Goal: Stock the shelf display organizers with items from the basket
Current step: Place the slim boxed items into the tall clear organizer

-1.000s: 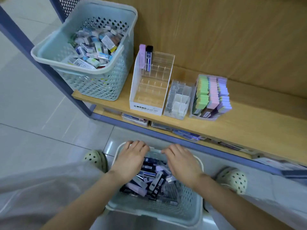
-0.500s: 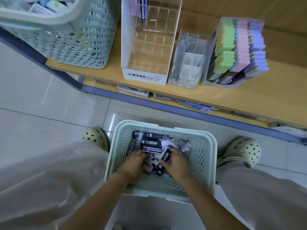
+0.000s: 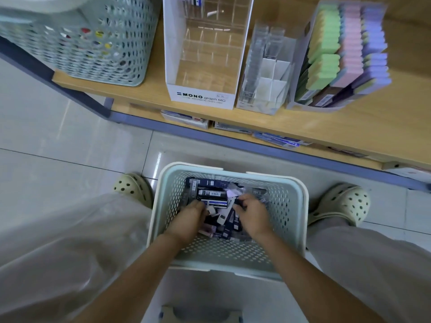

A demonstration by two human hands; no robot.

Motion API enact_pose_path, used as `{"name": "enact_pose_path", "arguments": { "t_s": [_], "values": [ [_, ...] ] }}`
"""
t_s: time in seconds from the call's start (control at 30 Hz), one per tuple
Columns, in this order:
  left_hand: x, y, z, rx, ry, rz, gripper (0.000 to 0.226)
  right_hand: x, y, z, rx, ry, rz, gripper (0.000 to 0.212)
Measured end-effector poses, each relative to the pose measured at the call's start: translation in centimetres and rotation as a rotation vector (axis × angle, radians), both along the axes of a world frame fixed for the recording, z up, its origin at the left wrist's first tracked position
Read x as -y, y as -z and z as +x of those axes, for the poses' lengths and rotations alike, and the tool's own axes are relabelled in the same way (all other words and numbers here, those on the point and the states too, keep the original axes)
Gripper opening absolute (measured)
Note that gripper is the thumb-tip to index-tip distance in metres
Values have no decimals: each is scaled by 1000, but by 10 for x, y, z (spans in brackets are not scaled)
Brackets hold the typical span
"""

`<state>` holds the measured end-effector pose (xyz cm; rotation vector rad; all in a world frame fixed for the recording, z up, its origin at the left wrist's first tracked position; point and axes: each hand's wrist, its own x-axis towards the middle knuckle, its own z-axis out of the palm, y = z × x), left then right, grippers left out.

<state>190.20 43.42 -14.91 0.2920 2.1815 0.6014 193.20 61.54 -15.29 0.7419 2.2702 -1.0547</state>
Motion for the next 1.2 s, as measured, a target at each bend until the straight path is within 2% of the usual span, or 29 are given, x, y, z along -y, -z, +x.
{"name": "enact_pose_path", "arguments": {
  "t_s": [0.1, 0.2, 0.27, 0.33, 0.43, 0.53, 0.57, 0.67, 0.7, 0.8, 0.9, 1.0, 1.2],
  "values": [
    [-10, -17, 0, 193, -510, 214, 12, -14, -23, -20, -5, -25, -118, 23],
    [-18, -32, -1, 343, -811, 329, 20, -23, -55, -38, 77, 150, -419, 28],
    [-23, -39, -3, 433, -926, 405, 54, -25, -73, -42, 137, 337, -650, 33],
    [-26, -42, -2, 455, -1024, 498, 84, -24, -84, -41, 135, 434, -784, 33],
    [-32, -63, -4, 454, -1147, 665, 80, -9, -91, -29, 83, 553, -906, 29],
    [-32, -73, -2, 393, -1147, 717, 80, 12, -91, -13, 33, 620, -966, 21],
    [-32, -76, -1, 343, -1150, 690, 75, 19, -90, -8, 29, 585, -950, 17],
    [-30, -83, 3, 144, -1176, 611, 16, 35, -82, 6, 33, 300, -799, 5],
    [-29, -85, 6, 120, -1180, 605, 8, 38, -78, 9, 13, 170, -728, 4],
    [-21, -86, 12, 12, -1154, 586, 7, 34, -61, 9, -136, -176, -406, 16],
    [-12, -89, 14, 10, -1139, 586, 6, 19, -43, -2, -194, -407, -92, 36],
    [-8, -93, 15, 29, -1103, 569, 7, 17, -21, -9, -139, -543, 15, 45],
    [1, -92, 20, 90, -1088, 467, 12, 33, 7, -11, -90, -678, 187, 44]
  ]
}}
